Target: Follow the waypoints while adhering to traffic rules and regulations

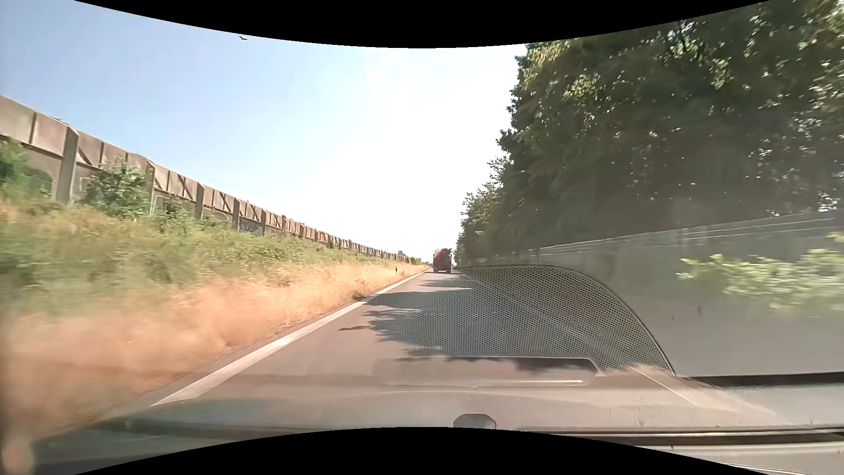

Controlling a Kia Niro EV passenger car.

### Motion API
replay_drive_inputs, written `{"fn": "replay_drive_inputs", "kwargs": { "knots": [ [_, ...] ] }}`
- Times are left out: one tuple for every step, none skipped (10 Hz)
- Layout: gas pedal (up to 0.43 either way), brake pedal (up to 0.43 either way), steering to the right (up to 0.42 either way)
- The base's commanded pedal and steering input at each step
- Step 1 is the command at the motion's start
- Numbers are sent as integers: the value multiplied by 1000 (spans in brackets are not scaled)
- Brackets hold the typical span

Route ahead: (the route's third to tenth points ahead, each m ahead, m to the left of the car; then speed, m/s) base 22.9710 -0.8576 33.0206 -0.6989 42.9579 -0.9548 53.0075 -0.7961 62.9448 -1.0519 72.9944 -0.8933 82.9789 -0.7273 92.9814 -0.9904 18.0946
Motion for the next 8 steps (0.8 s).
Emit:
{"fn": "replay_drive_inputs", "kwargs": {
  "knots": [
    [331,18,-2],
    [319,18,-3],
    [287,18,-3],
    [280,18,-2],
    [248,18,-1],
    [150,18,-1],
    [98,18,-1],
    [98,18,-1]
  ]
}}
